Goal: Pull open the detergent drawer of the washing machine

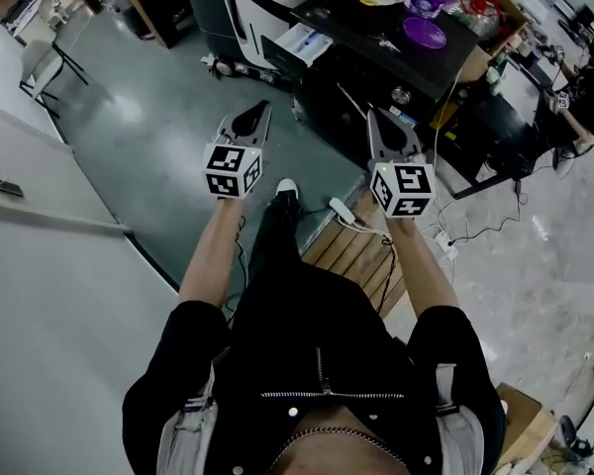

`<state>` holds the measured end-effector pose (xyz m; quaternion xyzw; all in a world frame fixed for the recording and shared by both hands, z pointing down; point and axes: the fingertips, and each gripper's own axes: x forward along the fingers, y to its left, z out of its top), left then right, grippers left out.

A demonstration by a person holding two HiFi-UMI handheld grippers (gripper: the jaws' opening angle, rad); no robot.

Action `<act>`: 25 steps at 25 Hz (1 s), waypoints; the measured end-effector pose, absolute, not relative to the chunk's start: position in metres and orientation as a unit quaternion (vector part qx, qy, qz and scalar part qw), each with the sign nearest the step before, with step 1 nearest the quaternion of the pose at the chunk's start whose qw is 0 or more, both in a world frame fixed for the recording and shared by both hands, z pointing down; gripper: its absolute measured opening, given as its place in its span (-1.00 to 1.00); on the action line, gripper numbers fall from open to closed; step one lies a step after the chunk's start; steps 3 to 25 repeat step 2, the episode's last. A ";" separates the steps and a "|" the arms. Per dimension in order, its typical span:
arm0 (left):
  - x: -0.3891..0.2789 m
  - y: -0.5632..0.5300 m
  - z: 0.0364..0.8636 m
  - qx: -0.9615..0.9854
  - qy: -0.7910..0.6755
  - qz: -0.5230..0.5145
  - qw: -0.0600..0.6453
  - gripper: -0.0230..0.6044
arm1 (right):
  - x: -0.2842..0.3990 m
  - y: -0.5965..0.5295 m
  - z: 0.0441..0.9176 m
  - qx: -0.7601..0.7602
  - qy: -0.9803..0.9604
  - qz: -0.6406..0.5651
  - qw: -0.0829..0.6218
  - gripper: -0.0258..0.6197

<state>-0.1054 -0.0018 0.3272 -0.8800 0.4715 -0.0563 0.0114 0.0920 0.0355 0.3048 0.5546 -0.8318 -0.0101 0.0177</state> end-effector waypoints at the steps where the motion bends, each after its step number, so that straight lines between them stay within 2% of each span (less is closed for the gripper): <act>1: -0.107 -0.003 0.327 -0.880 0.472 -0.057 0.011 -0.86 | 0.091 0.034 0.305 0.554 -0.832 -0.009 0.017 -0.91; 25: -0.108 -0.004 0.327 -0.879 0.473 -0.057 0.011 -0.86 | 0.089 0.033 0.304 0.553 -0.833 -0.009 0.016 -0.91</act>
